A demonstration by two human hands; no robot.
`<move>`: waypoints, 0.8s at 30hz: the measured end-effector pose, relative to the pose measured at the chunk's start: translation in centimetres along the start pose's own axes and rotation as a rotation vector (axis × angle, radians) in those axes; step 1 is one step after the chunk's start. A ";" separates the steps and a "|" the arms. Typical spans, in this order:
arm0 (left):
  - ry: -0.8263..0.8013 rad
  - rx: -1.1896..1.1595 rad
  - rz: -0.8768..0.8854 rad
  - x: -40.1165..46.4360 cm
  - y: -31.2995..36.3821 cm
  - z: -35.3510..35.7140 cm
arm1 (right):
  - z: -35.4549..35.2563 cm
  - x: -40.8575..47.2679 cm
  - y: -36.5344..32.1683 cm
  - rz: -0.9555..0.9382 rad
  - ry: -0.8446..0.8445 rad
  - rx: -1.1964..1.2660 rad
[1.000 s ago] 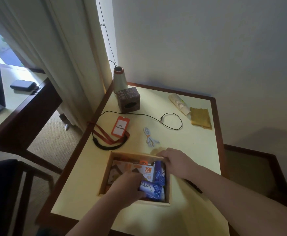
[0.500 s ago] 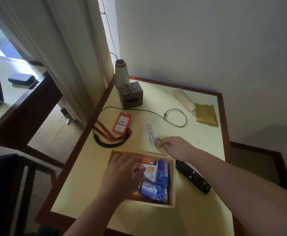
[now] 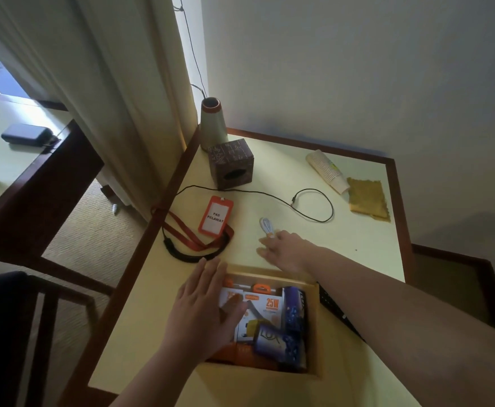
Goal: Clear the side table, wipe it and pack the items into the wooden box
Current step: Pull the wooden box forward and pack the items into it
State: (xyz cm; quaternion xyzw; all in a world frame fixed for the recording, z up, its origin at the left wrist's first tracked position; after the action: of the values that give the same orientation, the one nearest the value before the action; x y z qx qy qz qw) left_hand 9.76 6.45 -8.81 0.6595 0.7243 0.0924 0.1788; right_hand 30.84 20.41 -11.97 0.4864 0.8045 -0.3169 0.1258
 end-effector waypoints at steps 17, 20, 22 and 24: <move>0.000 -0.039 0.009 0.0 -0.1 0.1 | -3.1 -12.9 -7.0 -0.123 0.390 0.025; -0.003 -0.047 0.015 0.0 -0.1 0.0 | -0.8 -16.5 -8.8 -0.097 0.292 0.029; -0.006 -0.046 0.018 0.1 -0.1 0.0 | 1.3 -18.0 -8.8 -0.055 0.239 0.001; -0.024 -0.043 0.012 0.0 -0.1 0.0 | 3.2 -18.9 -8.6 -0.029 0.187 -0.062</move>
State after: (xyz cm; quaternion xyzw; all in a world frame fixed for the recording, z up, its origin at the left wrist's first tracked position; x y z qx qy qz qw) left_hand 9.63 6.46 -8.84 0.6610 0.7159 0.1011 0.2009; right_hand 32.43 2.32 -1.45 0.4980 0.8292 -0.2465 0.0605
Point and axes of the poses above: each hand's wrist, its own x-axis towards the middle knuckle, its own z-axis out of the palm, y = z × x, the point moved 6 cm from there along x, towards the middle knuckle, and after that the axes turned 13 degrees about -z, right-handed, at the moved point
